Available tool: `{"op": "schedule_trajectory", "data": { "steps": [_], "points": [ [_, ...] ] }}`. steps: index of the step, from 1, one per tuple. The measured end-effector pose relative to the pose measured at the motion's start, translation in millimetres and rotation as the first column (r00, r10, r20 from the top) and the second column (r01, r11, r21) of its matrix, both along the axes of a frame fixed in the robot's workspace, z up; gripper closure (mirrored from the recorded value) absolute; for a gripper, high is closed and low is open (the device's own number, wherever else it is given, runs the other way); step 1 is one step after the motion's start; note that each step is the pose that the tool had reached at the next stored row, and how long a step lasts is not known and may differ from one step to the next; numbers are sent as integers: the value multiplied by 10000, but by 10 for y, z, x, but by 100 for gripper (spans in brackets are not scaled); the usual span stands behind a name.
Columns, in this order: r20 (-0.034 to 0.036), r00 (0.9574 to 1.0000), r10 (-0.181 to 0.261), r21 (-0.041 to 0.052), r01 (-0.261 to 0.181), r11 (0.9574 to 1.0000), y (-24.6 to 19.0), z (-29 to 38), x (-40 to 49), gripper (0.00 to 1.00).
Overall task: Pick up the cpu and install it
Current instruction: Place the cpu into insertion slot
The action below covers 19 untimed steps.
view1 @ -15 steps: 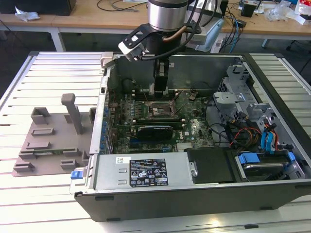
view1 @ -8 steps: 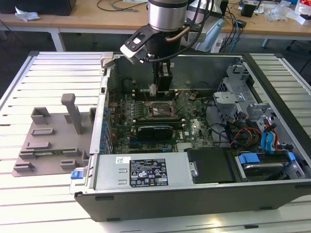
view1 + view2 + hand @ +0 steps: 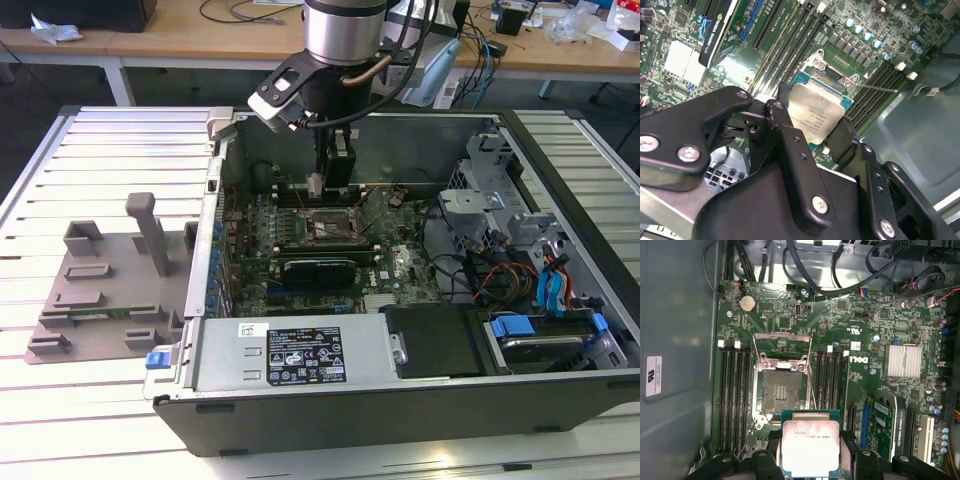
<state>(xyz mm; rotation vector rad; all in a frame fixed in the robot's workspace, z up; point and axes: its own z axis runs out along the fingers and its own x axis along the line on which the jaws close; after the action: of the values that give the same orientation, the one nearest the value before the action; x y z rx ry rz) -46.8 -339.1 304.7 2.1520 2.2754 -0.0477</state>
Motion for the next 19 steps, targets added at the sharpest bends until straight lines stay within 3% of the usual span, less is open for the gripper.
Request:
{"op": "schedule_trajectory", "data": {
  "steps": [11,19],
  "points": [
    [0,10000,1,0,-1,10000,10,-73,24,45],
    [1,10000,1,1,-1,10000,54,-103,36,45]
  ]
}}
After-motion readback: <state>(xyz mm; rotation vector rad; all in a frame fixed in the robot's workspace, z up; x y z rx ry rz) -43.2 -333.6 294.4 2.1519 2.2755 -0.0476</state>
